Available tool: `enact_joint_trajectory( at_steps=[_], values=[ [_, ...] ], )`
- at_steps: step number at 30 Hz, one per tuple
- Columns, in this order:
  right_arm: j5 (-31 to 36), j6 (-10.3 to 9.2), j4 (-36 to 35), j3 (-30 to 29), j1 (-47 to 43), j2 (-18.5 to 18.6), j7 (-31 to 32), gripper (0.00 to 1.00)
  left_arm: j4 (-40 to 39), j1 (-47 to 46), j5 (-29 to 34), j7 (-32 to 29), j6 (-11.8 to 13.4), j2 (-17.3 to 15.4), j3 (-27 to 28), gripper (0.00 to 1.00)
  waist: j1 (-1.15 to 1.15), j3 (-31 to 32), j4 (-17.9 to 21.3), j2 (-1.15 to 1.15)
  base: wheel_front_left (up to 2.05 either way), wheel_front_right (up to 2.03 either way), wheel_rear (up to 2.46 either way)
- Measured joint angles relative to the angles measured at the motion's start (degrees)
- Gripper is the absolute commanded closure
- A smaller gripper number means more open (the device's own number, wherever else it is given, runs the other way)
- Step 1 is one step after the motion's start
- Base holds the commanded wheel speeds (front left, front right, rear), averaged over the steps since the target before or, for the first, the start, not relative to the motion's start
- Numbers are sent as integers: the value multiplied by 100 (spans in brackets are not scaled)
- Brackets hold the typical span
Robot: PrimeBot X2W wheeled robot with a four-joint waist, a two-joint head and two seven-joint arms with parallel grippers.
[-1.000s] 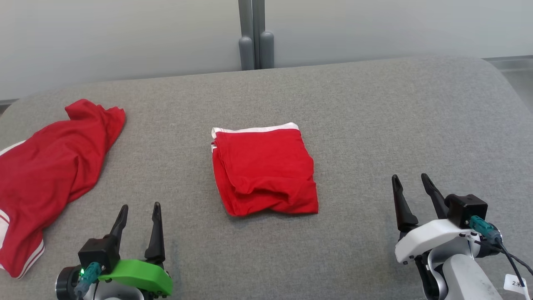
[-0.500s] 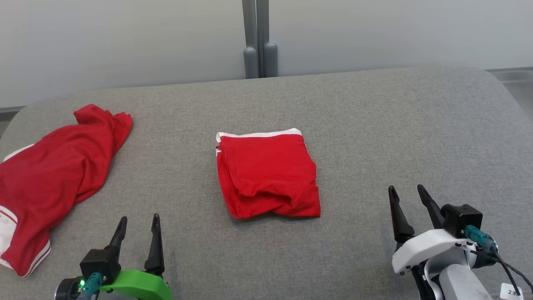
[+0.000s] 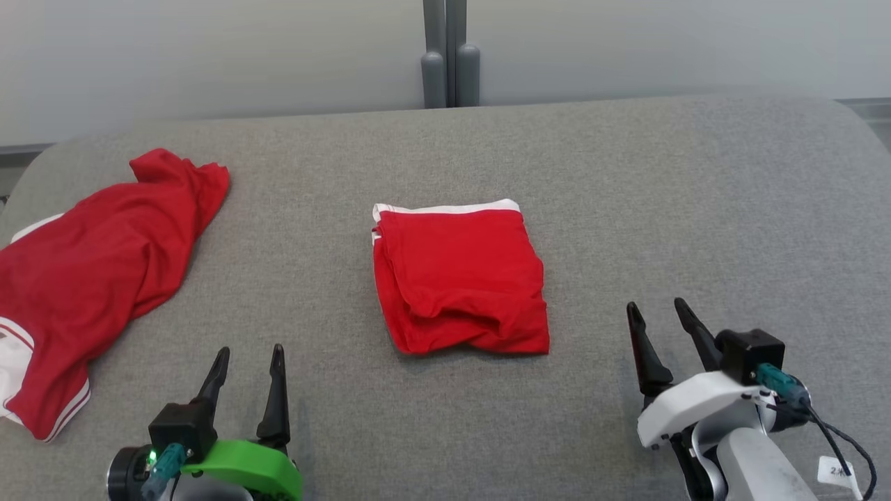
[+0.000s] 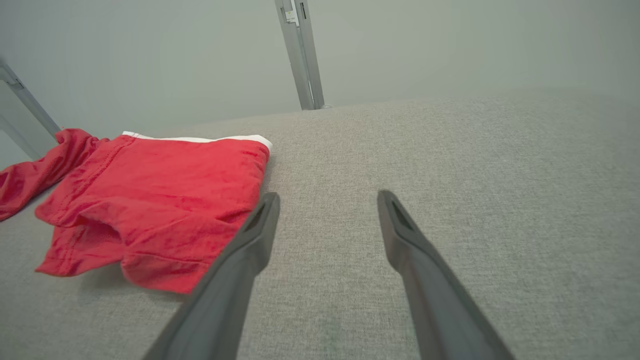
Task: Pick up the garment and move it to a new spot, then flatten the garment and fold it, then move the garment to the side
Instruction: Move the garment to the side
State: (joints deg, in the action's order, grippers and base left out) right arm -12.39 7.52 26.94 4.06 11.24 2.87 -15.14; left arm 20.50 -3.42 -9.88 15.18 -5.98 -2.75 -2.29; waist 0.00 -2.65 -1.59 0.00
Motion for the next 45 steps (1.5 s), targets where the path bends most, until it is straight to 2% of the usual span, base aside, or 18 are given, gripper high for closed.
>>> enact_joint_trajectory(
  at_steps=[14,22,24,25,26,27,30,36,45],
  values=[
    [-18,0,680,517,1200,27,0,0,-98,-621,-171,0,-18,-1,-505,0,0,-895,-512,0,0,0,0],
    [-404,0,1435,579,1696,16,0,1,-109,-793,-363,0,-22,-3,-659,0,0,-1301,-923,0,0,0,0],
    [-482,0,1585,633,1788,15,-1,10,-115,-805,-367,0,-20,-3,-676,0,0,-1384,-1001,0,0,0,0],
    [-532,0,1642,676,1855,13,-7,45,-121,-812,-366,0,-12,-3,-681,0,0,-1424,-1035,0,0,0,0],
    [-590,0,1668,700,1910,14,-8,86,-126,-815,-366,0,-12,-2,-684,0,0,-1459,-1066,0,0,0,0],
    [-627,0,1674,716,1956,19,-9,100,-126,-822,-366,0,-9,-3,-679,0,0,-1491,-1094,0,0,0,0],
    [-676,0,1612,720,1987,13,-8,100,-124,-861,-356,0,-9,-4,-645,0,1,-1551,-1135,0,0,0,0],
    [-657,3,1479,506,1859,12,-7,100,-110,-865,-190,0,-33,-5,-604,0,0,-1511,-980,0,0,0,0],
    [-514,2,1287,135,1394,40,0,100,-156,-837,18,0,-109,0,-645,0,1,-1284,-238,0,0,0,0]
  ],
)
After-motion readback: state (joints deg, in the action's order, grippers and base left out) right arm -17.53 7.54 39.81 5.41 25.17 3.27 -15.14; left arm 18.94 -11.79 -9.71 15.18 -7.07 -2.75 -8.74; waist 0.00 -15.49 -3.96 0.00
